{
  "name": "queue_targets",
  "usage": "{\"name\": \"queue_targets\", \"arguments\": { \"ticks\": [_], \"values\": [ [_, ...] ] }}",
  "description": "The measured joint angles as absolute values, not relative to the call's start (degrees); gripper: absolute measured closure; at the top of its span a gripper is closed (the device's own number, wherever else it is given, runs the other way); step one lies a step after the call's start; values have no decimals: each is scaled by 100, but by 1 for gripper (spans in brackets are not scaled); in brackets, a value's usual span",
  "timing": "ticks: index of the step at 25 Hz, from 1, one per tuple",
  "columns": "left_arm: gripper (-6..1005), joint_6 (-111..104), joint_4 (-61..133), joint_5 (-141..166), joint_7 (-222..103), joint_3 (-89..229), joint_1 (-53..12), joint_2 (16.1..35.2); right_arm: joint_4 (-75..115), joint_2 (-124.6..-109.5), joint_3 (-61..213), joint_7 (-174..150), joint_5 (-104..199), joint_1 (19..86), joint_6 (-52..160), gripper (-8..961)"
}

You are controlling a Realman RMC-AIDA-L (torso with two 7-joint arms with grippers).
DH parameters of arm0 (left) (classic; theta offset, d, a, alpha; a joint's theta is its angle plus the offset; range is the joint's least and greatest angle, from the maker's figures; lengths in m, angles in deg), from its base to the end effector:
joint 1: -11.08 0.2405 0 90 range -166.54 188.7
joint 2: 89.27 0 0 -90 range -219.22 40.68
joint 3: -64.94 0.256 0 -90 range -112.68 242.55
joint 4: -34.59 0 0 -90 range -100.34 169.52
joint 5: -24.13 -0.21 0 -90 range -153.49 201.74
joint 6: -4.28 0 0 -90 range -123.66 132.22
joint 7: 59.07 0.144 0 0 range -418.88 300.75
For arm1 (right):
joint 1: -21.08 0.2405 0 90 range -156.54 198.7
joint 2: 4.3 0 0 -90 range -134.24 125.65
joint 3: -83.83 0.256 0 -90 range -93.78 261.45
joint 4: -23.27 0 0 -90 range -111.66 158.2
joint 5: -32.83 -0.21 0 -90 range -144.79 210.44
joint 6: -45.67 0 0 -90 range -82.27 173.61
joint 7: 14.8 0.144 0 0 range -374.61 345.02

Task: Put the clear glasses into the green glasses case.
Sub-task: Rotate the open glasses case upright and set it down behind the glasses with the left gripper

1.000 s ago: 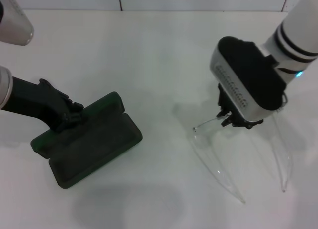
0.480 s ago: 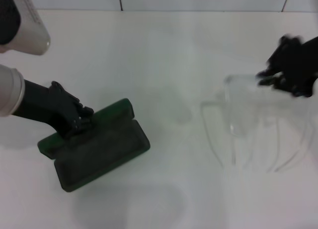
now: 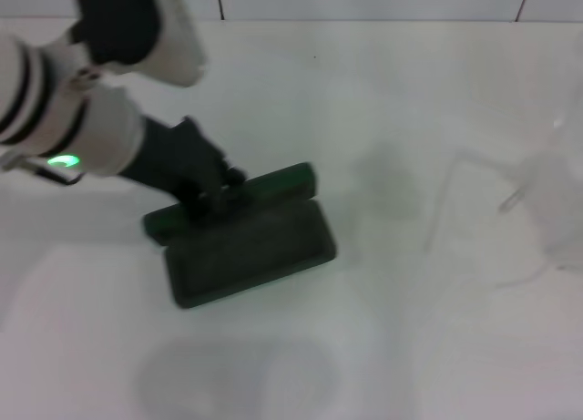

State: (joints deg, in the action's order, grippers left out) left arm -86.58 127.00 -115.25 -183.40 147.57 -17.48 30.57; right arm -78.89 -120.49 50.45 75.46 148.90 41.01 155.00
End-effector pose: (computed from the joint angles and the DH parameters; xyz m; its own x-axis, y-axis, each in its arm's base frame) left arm -0.1365 0.3276 0.0061 0.9615 0.1799 -0.2079 0.1165 -0.9514 -0.2849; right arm 0.2010 0.2815 0.1849 0.9965 0.0780 -0.0315 0.0442 -0.8046 -0.5922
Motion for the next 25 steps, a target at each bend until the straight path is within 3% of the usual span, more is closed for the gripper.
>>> {"name": "queue_targets", "arguments": {
  "ticks": [14, 25],
  "values": [
    [800, -7874, 11635, -11516, -18773, 15554, -2788, 3078, -6920, -12028, 8280, 6282, 14573, 4149, 16568, 897],
    [799, -7624, 11553, -11583, -18795, 16050, -2924, 3079, -6761, -12033, 9246, 6138, 14577, 3969, 16875, 897]
  ]
}}
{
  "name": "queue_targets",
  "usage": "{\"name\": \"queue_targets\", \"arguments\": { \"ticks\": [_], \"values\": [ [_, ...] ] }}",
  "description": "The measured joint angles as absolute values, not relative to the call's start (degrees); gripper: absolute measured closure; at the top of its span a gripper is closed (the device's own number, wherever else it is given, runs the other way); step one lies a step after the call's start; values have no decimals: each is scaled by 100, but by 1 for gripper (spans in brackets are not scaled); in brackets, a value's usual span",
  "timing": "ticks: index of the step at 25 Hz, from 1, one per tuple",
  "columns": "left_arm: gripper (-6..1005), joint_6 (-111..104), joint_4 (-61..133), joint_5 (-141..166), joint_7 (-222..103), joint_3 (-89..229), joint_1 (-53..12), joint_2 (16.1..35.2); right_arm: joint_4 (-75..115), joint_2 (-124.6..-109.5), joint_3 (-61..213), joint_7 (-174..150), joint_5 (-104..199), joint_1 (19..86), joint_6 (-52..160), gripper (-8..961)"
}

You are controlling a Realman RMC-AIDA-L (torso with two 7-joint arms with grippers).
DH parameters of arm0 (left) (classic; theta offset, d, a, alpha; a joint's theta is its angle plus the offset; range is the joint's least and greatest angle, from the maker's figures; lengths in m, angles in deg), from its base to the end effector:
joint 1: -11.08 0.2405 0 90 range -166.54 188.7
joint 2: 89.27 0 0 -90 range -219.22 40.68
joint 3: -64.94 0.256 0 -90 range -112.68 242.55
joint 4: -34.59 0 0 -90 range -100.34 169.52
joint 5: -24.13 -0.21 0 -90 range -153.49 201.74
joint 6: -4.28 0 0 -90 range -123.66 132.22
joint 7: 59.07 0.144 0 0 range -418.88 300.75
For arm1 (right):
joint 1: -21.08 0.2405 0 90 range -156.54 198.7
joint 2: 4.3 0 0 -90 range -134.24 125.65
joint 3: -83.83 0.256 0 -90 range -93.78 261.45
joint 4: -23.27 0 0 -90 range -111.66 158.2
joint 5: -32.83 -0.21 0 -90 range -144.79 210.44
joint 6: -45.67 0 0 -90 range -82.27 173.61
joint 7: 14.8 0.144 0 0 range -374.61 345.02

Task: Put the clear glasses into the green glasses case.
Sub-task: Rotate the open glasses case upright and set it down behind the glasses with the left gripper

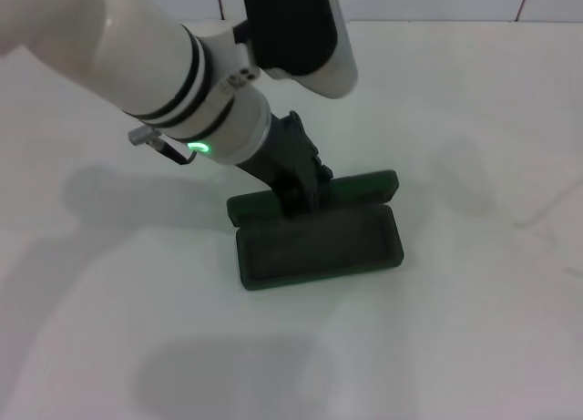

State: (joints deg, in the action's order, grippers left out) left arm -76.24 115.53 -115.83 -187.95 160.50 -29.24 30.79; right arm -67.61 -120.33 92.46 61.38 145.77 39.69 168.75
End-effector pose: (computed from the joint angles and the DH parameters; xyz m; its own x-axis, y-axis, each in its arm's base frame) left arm -0.0896 0.3433 -0.0566 0.9602 0.0351 -0.2770 -0.0259 -0.9766 -0.2137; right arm 0.2889 0.1923 0.2408 0.9660 0.0217 -0.2575 -0.2042 -0.5463 -0.8123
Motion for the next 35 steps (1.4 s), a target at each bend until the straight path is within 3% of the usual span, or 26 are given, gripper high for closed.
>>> {"name": "queue_targets", "arguments": {
  "ticks": [15, 35],
  "values": [
    [799, -7227, 11532, -11909, -18844, 16966, -3370, 3103, -6415, -12019, 9354, 6019, 14744, 3886, 16880, 897],
    [797, -6760, 11339, -11670, -18673, 17094, -3410, 3095, -6319, -12031, 9315, 5982, 14805, 3857, 16879, 897]
  ]
}}
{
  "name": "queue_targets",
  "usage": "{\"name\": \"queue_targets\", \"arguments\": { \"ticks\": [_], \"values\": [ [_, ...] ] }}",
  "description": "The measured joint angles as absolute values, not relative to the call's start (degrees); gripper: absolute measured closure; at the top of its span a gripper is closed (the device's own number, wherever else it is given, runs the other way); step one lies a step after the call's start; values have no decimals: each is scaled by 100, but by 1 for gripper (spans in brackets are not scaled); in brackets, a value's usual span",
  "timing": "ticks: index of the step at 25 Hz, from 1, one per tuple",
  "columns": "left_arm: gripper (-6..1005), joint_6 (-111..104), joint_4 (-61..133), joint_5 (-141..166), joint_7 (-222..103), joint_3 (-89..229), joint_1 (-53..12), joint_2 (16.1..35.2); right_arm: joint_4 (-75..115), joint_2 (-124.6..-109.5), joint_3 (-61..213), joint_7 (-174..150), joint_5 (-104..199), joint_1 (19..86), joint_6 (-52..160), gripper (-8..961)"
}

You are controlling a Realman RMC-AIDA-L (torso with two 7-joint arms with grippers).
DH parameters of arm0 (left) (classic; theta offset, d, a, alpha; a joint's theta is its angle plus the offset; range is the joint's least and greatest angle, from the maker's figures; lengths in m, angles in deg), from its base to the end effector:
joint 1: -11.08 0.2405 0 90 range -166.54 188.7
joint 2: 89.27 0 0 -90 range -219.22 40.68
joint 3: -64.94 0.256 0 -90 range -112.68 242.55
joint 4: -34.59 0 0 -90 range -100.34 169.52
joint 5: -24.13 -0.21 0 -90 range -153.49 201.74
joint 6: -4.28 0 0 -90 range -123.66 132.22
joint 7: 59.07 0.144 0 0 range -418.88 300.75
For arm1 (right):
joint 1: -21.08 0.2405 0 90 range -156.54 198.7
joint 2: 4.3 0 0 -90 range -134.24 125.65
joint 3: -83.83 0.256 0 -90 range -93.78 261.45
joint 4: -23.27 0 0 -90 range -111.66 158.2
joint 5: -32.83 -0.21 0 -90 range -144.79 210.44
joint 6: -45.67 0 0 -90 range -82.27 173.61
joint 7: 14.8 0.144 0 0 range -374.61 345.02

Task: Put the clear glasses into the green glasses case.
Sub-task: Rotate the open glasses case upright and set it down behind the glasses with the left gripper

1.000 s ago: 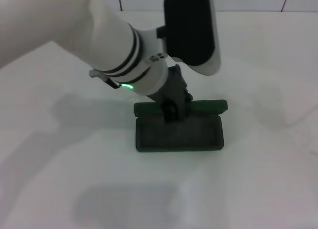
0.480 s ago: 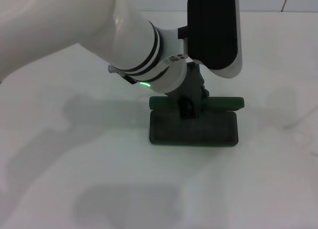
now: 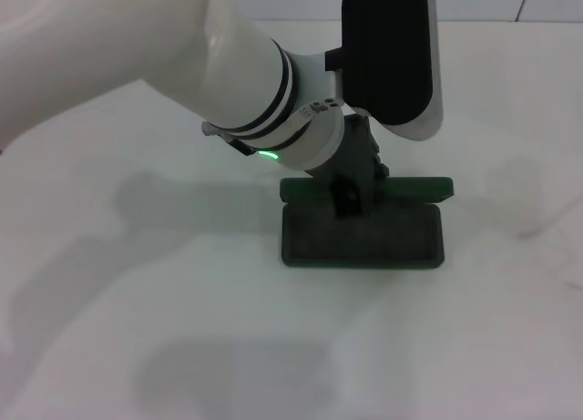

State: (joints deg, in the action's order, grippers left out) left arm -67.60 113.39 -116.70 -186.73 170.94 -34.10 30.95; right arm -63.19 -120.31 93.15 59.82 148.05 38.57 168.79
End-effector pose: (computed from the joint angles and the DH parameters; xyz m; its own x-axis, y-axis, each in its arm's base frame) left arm -0.0581 0.3374 -0.0921 0.9321 -0.1827 -0.3129 -0.2488 -0.9505 -0.1860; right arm 0.3044 0.1871 0.2315 0.9505 -0.0178 -0.3101 -0.2669 -0.5571 -0.7864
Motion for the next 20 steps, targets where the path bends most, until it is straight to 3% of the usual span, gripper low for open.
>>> {"name": "queue_targets", "arguments": {
  "ticks": [9, 14, 20],
  "values": [
    [796, -6610, 11302, -11428, -18563, 16985, -3337, 3082, -6320, -12025, 9306, 5979, 14805, 3864, 16879, 897],
    [632, -6594, 11297, -11428, -18509, 16985, -3287, 3083, -6322, -12022, 9313, 5977, 14805, 3860, 16883, 897],
    [631, -6642, 11456, -11401, -18488, 16987, -3213, 3076, -6299, -12026, 9330, 5975, 14805, 3852, 16888, 897]
  ]
}}
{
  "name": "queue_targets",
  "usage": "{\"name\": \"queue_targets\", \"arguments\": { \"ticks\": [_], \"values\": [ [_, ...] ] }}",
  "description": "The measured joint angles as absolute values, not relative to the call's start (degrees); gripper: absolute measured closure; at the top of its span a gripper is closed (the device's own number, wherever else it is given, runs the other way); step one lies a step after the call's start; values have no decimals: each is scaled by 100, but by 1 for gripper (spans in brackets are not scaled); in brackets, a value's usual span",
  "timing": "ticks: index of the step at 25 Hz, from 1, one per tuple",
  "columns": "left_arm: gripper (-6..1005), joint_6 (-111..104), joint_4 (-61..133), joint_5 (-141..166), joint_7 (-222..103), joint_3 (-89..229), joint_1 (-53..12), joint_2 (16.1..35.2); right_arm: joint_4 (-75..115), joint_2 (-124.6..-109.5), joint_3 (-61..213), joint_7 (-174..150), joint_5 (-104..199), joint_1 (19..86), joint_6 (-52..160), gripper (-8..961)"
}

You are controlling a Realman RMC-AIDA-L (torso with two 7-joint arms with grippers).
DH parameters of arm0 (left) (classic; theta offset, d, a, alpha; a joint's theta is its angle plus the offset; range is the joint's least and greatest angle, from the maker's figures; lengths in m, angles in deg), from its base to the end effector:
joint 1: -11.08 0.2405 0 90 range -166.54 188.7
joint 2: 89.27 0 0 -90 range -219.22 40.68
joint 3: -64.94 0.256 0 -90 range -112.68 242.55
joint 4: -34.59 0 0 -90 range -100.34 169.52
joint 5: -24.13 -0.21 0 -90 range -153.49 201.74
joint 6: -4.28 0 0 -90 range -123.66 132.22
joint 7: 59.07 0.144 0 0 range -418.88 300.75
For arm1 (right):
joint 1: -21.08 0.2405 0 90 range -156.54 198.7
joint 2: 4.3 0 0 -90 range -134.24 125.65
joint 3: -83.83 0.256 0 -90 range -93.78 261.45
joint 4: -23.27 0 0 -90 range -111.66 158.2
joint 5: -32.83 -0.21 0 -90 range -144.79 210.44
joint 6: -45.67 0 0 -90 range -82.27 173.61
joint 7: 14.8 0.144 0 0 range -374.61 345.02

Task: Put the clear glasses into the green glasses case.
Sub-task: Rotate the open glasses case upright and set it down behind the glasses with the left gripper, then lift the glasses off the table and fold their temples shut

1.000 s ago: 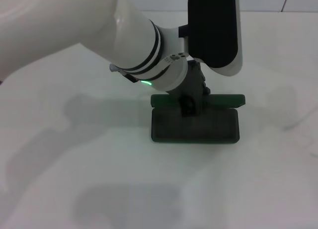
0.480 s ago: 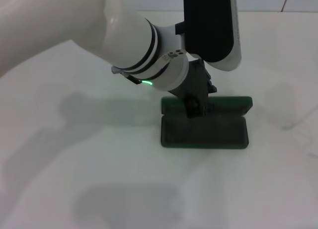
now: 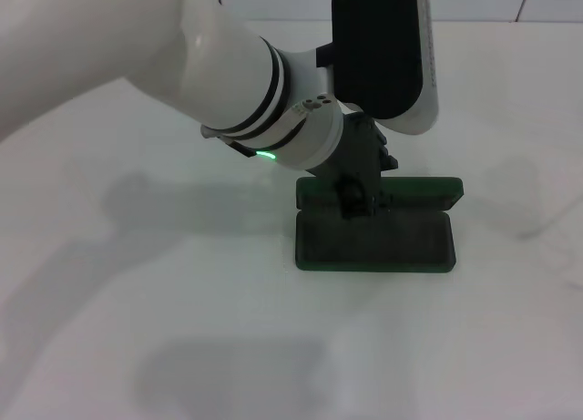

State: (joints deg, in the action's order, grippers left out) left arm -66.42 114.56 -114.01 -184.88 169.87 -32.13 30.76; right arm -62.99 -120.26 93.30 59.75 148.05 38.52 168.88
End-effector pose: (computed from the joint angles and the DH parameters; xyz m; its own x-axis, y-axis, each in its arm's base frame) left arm -0.0584 0.3358 -0.0885 0.9497 -0.1809 -0.2557 -0.2334 -0.9531 -0.1927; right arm 0.3049 0.1865 0.2315 0.9498 -0.0176 -0.3124 -0.2689 -0.5567 -0.7860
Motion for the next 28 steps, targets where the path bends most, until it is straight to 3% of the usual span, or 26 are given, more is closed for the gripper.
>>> {"name": "queue_targets", "arguments": {
  "ticks": [12, 18, 24, 28],
  "values": [
    [686, -6954, 13237, -11326, -19394, 16212, -2589, 3070, -5669, -12048, 9116, 5987, 14628, 3821, 16906, 897],
    [713, -6972, 14167, -9808, -19206, 15272, -1833, 3055, -4302, -12045, 8384, 5993, 13841, 3719, 16890, 898],
    [935, -7450, 14293, -7651, -18012, 14591, -1245, 3042, -3294, -12030, 7830, 5912, 13260, 3867, 16876, 898],
    [951, -7655, 14288, -6987, -17694, 14540, -1080, 3044, -2463, -12004, 7436, 5603, 13170, 4088, 16832, 898]
  ]
}}
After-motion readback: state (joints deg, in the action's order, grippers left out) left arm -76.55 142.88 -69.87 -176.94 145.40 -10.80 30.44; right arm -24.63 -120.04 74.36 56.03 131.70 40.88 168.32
